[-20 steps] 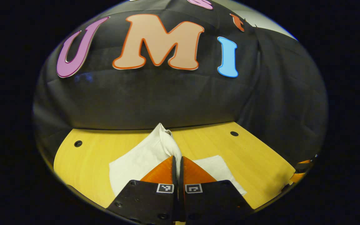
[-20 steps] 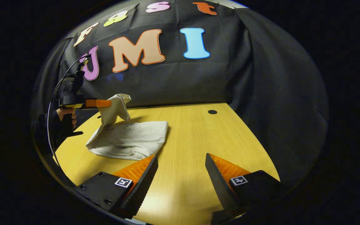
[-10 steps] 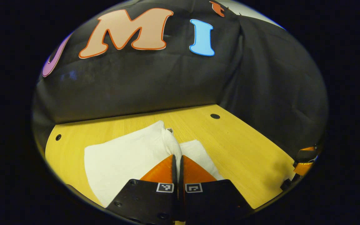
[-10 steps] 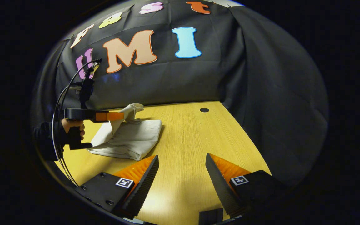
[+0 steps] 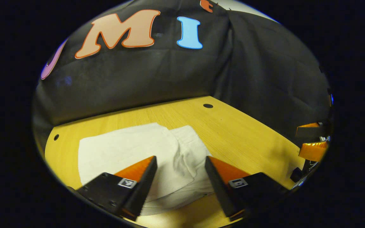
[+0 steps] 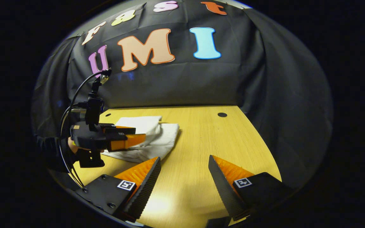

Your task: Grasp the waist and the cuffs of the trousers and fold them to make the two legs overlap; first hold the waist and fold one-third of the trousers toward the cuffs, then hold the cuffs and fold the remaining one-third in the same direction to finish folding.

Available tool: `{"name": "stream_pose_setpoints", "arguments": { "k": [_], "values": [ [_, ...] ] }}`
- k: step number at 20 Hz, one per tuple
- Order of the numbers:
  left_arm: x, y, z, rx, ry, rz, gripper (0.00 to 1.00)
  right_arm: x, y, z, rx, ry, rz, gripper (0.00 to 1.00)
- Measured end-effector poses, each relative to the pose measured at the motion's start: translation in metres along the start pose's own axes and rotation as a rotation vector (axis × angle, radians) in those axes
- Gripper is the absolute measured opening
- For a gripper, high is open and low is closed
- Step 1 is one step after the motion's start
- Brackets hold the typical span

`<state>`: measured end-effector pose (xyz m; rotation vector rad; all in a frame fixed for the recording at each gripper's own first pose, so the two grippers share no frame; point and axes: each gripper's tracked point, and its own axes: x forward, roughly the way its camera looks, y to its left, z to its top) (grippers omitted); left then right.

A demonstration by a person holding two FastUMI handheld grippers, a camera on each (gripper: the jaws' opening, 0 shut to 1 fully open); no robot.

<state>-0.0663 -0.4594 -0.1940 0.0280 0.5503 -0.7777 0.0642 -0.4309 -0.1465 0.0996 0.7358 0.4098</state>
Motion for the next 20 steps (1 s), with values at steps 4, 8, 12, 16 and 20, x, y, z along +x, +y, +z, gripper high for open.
{"name": "stream_pose_setpoints", "arguments": {
  "k": [4,8,12,16,20],
  "values": [
    [-0.052,0.024,0.032,0.015,-0.108,0.074,0.95,0.002,0.032,0.038,-0.017,-0.094,0.036,0.97],
    [-0.122,0.078,0.073,0.020,-0.227,0.199,0.96,0.005,0.079,0.070,-0.026,-0.161,0.090,0.97],
    [-0.197,0.131,0.108,0.015,-0.352,0.327,0.96,0.000,0.123,0.110,-0.053,-0.265,0.109,0.97],
    [-0.258,0.177,0.124,0.018,-0.437,0.443,0.96,-0.014,0.158,0.153,-0.064,-0.387,0.106,0.97],
    [-0.299,0.209,0.128,0.023,-0.489,0.532,0.95,-0.027,0.182,0.177,-0.047,-0.452,0.114,0.96]
  ]
}}
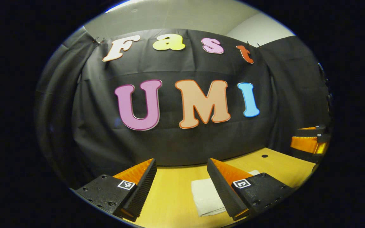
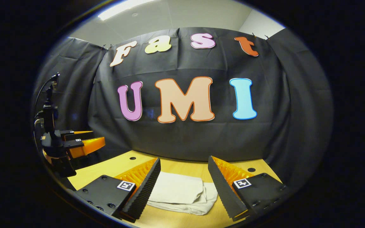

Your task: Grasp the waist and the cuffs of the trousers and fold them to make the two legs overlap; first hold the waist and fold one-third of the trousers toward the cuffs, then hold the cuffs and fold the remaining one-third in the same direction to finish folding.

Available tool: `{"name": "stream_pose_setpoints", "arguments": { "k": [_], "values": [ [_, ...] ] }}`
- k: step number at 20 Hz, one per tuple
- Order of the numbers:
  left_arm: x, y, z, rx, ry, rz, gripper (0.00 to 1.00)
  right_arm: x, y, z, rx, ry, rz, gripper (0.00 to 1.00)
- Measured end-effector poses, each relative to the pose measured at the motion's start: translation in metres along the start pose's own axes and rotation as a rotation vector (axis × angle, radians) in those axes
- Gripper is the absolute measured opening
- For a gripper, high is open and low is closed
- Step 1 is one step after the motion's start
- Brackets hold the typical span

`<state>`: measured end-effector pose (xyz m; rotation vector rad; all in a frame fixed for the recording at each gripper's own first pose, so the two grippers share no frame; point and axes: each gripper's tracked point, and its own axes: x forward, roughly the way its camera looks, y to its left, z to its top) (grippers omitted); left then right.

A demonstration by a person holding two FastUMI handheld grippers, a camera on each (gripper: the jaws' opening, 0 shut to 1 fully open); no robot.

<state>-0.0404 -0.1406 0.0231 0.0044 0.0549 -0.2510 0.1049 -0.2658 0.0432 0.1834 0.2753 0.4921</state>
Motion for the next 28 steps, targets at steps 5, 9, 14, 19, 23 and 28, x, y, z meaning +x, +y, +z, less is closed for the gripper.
{"name": "stream_pose_setpoints", "arguments": {
  "k": [5,9,14,19,23,28],
  "values": [
    [-0.009,0.023,0.005,-0.032,-0.014,0.031,0.96,-0.007,0.013,0.012,-0.034,-0.038,-0.023,0.96],
    [-0.012,0.029,0.007,-0.040,-0.021,0.032,0.95,-0.012,0.021,0.014,-0.036,-0.046,-0.031,0.96],
    [-0.015,0.033,0.014,-0.033,-0.050,0.030,0.96,-0.014,0.028,0.016,-0.045,-0.061,-0.033,0.95],
    [-0.015,0.036,0.011,-0.031,-0.041,0.030,0.95,-0.016,0.034,0.018,-0.043,-0.066,-0.031,0.94],
    [-0.017,0.040,0.014,-0.027,-0.052,0.031,0.96,-0.018,0.036,0.021,-0.043,-0.075,-0.035,0.95],
    [-0.017,0.042,0.015,-0.024,-0.051,0.027,0.95,-0.019,0.036,0.025,-0.040,-0.090,-0.047,0.95]
  ]
}}
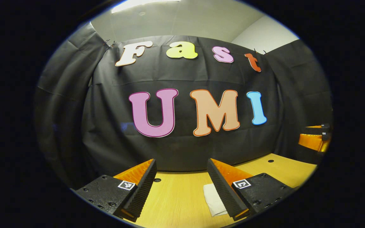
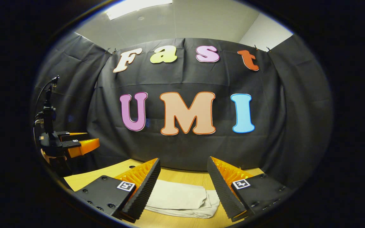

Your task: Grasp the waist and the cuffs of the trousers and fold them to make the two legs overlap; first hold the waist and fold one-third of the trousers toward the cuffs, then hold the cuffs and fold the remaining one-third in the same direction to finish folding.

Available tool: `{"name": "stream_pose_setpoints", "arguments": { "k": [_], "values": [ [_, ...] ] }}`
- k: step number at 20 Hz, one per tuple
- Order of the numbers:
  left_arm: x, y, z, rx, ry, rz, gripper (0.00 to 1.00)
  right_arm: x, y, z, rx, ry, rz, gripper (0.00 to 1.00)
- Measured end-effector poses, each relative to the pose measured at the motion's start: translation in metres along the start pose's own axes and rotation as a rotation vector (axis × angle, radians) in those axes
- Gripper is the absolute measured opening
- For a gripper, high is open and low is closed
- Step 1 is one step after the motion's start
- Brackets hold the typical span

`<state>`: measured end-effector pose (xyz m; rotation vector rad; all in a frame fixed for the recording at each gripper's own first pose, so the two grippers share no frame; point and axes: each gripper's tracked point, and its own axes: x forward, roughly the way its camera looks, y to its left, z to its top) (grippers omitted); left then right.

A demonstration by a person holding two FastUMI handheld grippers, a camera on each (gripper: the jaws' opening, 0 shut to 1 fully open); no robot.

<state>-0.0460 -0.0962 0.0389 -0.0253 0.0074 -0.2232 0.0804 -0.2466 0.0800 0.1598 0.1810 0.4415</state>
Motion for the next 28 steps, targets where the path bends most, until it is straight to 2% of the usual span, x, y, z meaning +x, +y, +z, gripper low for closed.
{"name": "stream_pose_setpoints", "arguments": {
  "k": [2,3,5,10,11,18,22,23,25,26,28],
  "values": [
    [0.000,0.001,0.001,0.002,-0.001,-0.002,0.99,0.000,0.001,0.001,0.003,-0.002,-0.005,0.93],
    [0.000,0.003,0.002,0.004,-0.004,-0.003,0.95,-0.001,0.000,0.001,0.003,-0.005,-0.008,0.93],
    [0.002,0.002,0.002,0.007,-0.007,-0.006,0.95,-0.001,0.002,0.002,0.003,-0.005,-0.012,0.95],
    [0.005,0.006,0.002,-0.004,-0.005,-0.014,0.95,0.000,0.001,0.005,0.006,-0.018,-0.030,0.93],
    [0.005,0.007,0.003,-0.003,-0.005,-0.016,0.95,0.000,0.001,0.007,0.006,-0.020,-0.034,0.95],
    [0.010,0.012,0.018,-0.015,-0.039,-0.020,0.95,0.002,-0.006,0.011,0.015,-0.026,-0.068,0.95],
    [0.016,0.011,0.022,-0.023,-0.041,-0.032,0.95,0.000,-0.012,0.027,0.001,-0.060,-0.088,0.93],
    [0.017,0.011,0.023,-0.022,-0.042,-0.034,0.95,0.000,-0.014,0.028,0.000,-0.063,-0.092,0.95],
    [0.020,0.009,0.024,-0.024,-0.043,-0.045,0.99,-0.001,-0.015,0.029,-0.004,-0.067,-0.100,0.95],
    [0.022,0.007,0.023,-0.023,-0.041,-0.050,0.95,-0.002,-0.016,0.031,-0.006,-0.069,-0.106,0.95],
    [0.025,0.005,0.022,-0.022,-0.039,-0.062,0.95,-0.002,-0.015,0.034,-0.006,-0.079,-0.110,0.95]
  ]
}}
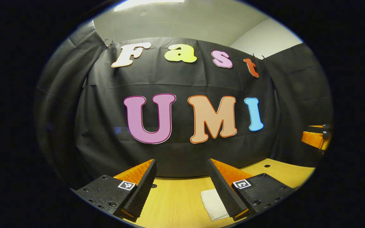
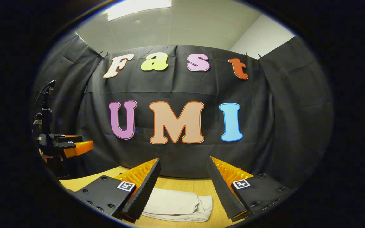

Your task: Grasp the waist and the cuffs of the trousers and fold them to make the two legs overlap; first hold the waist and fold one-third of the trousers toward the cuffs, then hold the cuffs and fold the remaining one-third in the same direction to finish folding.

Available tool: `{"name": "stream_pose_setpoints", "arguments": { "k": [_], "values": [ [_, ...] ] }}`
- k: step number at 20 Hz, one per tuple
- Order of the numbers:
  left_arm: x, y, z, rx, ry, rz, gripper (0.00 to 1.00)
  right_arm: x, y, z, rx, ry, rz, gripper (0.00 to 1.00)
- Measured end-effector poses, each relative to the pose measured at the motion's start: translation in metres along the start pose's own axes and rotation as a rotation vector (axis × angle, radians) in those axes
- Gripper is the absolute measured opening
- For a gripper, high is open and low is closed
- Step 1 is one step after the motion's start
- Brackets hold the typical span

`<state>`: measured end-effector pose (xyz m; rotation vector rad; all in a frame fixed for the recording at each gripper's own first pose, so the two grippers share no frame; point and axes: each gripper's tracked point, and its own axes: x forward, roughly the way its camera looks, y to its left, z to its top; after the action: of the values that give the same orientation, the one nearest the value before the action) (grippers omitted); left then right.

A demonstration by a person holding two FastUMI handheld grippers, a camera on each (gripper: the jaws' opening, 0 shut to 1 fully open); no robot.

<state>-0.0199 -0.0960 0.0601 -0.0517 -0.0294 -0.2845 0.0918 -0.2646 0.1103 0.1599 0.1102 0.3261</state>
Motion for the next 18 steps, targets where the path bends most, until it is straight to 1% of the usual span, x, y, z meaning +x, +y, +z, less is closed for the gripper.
{"name": "stream_pose_setpoints", "arguments": {
  "k": [1,2,5,6,7,8,9,10,12,13,14,15,16,17,18],
  "values": [
    [0.0027,-0.0006,-0.0002,0.000,0.001,-0.004,0.99,-0.0018,-0.0014,0.0010,-0.003,-0.003,-0.004,0.98],
    [0.0029,-0.0014,0.0000,-0.002,0.005,-0.008,0.95,-0.0018,-0.0020,0.0019,-0.007,-0.005,-0.009,0.95],
    [0.0059,-0.0048,0.0012,-0.006,-0.003,-0.025,0.96,-0.0049,-0.0024,0.0033,-0.010,-0.010,-0.016,0.95],
    [0.0056,-0.0053,0.0010,-0.003,-0.004,-0.030,0.99,-0.0047,-0.0021,0.0034,-0.012,-0.010,-0.019,0.95],
    [0.0059,-0.0058,0.0011,-0.002,-0.005,-0.034,0.95,-0.0052,-0.0019,0.0037,-0.012,-0.012,-0.022,0.95],
    [0.0060,-0.0050,0.0021,-0.002,-0.007,-0.036,0.99,-0.0051,-0.0014,0.0042,-0.012,-0.015,-0.024,0.95],
    [0.0055,-0.0048,0.0019,-0.002,-0.008,-0.037,0.99,-0.0054,-0.0007,0.0059,-0.013,-0.018,-0.027,0.95],
    [0.0054,-0.0040,0.0030,0.000,-0.009,-0.037,0.95,-0.0060,-0.0006,0.0068,-0.015,-0.021,-0.029,0.95],
    [0.0049,-0.0034,0.0038,-0.001,-0.012,-0.040,0.95,-0.0074,-0.0003,0.0081,-0.016,-0.030,-0.031,0.95],
    [0.0045,-0.0033,0.0018,0.000,-0.011,-0.040,0.99,-0.0076,0.0006,0.0083,-0.014,-0.030,-0.032,0.95],
    [0.0041,-0.0033,0.0013,0.000,-0.007,-0.041,0.95,-0.0074,0.0007,0.0077,-0.013,-0.029,-0.032,0.95],
    [0.0042,-0.0032,0.0010,-0.001,-0.004,-0.043,0.99,-0.0081,0.0010,0.0077,-0.013,-0.027,-0.033,0.95],
    [0.0041,-0.0034,0.0003,0.000,-0.002,-0.044,0.95,-0.0084,0.0013,0.0073,-0.013,-0.029,-0.034,0.95],
    [0.0037,-0.0033,-0.0006,0.002,-0.002,-0.045,0.99,-0.0091,0.0016,0.0089,-0.015,-0.032,-0.035,0.95],
    [0.0031,-0.0034,-0.0003,0.004,-0.002,-0.045,0.95,-0.0093,0.0014,0.0097,-0.017,-0.036,-0.034,0.95]
  ]
}}
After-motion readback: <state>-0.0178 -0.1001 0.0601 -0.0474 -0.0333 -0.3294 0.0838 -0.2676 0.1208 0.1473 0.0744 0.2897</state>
